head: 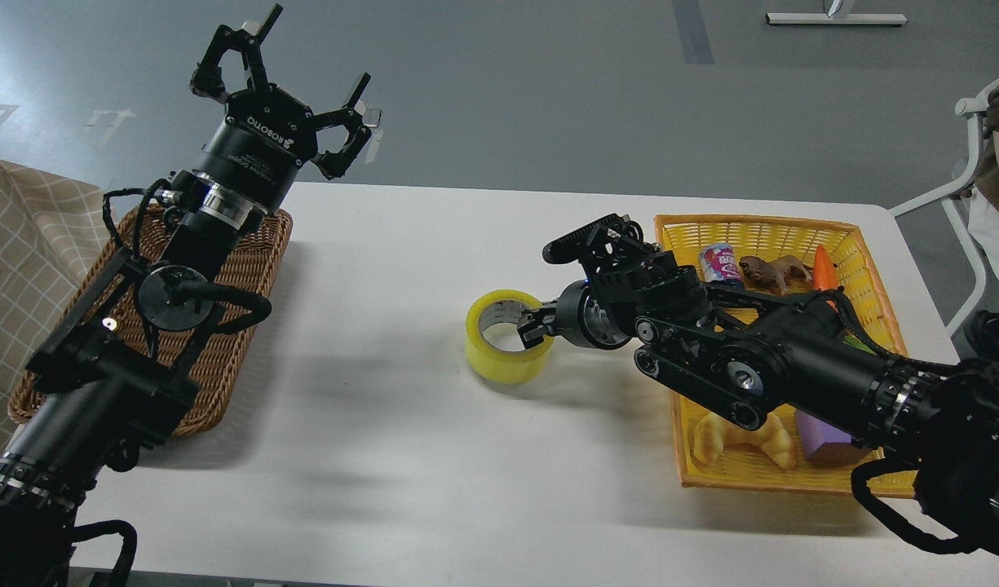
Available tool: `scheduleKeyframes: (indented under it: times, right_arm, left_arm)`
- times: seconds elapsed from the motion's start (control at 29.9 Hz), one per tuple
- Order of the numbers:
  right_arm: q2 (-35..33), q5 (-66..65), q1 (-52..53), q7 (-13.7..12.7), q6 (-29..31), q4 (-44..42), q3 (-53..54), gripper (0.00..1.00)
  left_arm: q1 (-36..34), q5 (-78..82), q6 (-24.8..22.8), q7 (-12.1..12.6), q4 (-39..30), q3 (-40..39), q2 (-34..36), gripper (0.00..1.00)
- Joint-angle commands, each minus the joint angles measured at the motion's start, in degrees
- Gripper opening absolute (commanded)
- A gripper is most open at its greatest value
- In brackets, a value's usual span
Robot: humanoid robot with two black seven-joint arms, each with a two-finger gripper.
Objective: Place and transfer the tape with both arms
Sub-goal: 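Lower the tape roll onto the table and open the right gripper, then withdraw the right gripper up and away from the tape roll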
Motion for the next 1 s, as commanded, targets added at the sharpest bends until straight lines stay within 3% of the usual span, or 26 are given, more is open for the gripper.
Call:
scheduleKeyframes:
  times: [0.0, 0.03, 0.07, 0.1, 0.13, 0.23, 0.27, 0.33, 0.84, 0.97]
  right_arm:
    - [0.0, 0.0, -0.01, 0.01, 0.0, -0.12, 0.15, 0.18]
    - [0.0, 0.0, -0.01, 0.01, 0.0, -0.21, 0.15, 0.25]
    - [0.0, 0.0, -0.01, 0.01, 0.0, -0.21, 0.15, 0.4]
    - [0.0, 0.09, -0.09, 0.01, 0.0, -0.21, 0.15, 0.47]
    - [0.0, 0.09, -0.09, 0.01, 0.0, -0.21, 0.15, 0.47]
    - [0.0, 0.35, -0.27, 0.09, 0.0, -0.12, 0.5, 0.66]
    - [0.0, 0.53, -0.27, 0.18, 0.0, -0.12, 0.59, 0.78]
    - [0.0, 1.05, -0.18, 0.27, 0.0, -0.12, 0.59, 0.93]
    - [0.0, 1.41, 2.89, 0.27, 0.0, 3.3, 2.34, 0.98]
    - [-3.6, 1.67, 3.86, 0.45, 0.0, 5.85, 5.24, 0.98]
  left_arm:
    - [0.0, -0.05, 0.0, 0.08, 0.0, 0.0, -0.03, 0.98]
    - [0.0, 0.04, 0.0, 0.08, 0.0, 0.0, 0.06, 0.98]
    - [0.0, 0.04, 0.0, 0.0, 0.0, 0.0, 0.06, 0.98]
    - [0.0, 0.04, 0.0, 0.08, 0.0, 0.0, 0.06, 0.98]
    - [0.0, 0.04, 0.0, 0.08, 0.0, 0.0, 0.06, 0.98]
    - [0.0, -0.05, 0.0, 0.08, 0.0, 0.0, 0.06, 0.98]
    - [0.0, 0.04, 0.0, 0.0, 0.0, 0.0, 0.06, 0.98]
    - [0.0, -0.05, 0.0, 0.08, 0.0, 0.0, 0.06, 0.98]
    - [-0.26, 0.04, 0.0, 0.17, 0.18, 0.09, 0.32, 0.98]
    - [-0.44, 0.13, 0.0, 0.17, 0.18, 0.18, 0.41, 0.98]
